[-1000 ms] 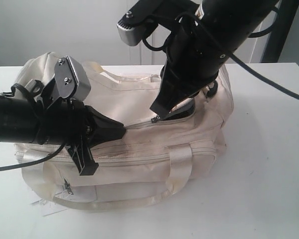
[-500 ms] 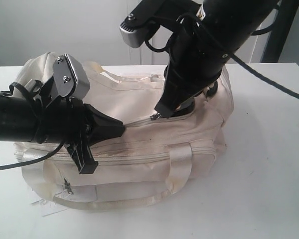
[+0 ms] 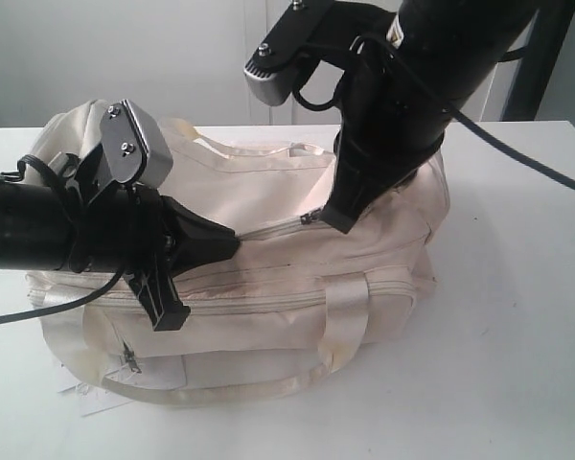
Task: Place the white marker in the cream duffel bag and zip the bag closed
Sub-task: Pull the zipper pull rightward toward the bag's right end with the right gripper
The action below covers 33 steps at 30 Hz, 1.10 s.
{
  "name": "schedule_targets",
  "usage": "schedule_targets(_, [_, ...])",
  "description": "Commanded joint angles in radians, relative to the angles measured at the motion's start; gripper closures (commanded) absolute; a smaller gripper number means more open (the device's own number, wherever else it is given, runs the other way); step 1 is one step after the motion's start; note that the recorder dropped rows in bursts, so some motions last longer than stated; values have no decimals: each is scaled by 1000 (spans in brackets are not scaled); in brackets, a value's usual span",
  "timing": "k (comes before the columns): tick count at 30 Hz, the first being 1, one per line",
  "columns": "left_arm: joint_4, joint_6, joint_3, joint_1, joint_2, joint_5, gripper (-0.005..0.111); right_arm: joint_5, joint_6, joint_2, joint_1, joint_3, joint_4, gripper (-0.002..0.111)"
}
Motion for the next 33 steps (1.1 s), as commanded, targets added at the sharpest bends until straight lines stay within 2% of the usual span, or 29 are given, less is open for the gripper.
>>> schedule_targets(1, [-15, 59, -2, -4, -9, -6, 107, 13, 29, -12, -4, 4, -102, 108])
schedule_targets(33, [-15, 55, -2, -4, -9, 1, 107, 13, 46, -12, -20, 4, -251, 108])
